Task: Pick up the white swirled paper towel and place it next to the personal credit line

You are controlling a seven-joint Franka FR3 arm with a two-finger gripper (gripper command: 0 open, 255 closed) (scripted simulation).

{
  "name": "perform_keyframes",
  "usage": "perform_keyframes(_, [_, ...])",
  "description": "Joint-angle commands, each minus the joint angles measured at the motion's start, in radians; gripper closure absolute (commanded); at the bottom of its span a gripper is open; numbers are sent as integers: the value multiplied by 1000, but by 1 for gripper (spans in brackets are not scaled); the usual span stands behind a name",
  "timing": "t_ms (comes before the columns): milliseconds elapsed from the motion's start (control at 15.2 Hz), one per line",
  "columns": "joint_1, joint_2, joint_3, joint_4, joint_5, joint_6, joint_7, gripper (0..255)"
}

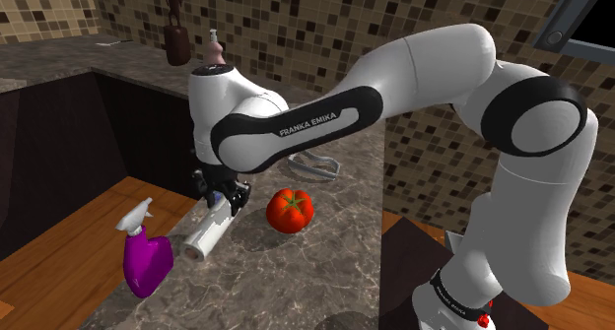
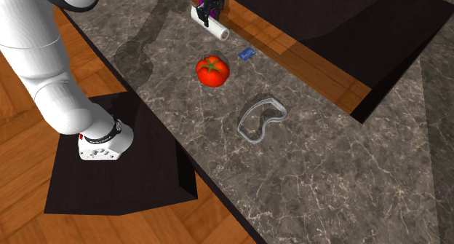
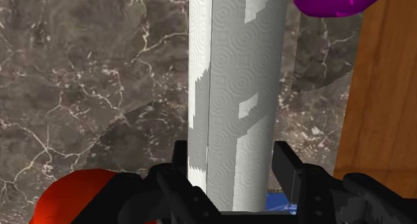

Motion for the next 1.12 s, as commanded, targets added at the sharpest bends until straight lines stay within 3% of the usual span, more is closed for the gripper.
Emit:
perform_keyframes(0, [0,9,-1,-15,-2,24,1,255])
perform_keyframes(1056, [5,104,-8,-76,-18,179,11,255])
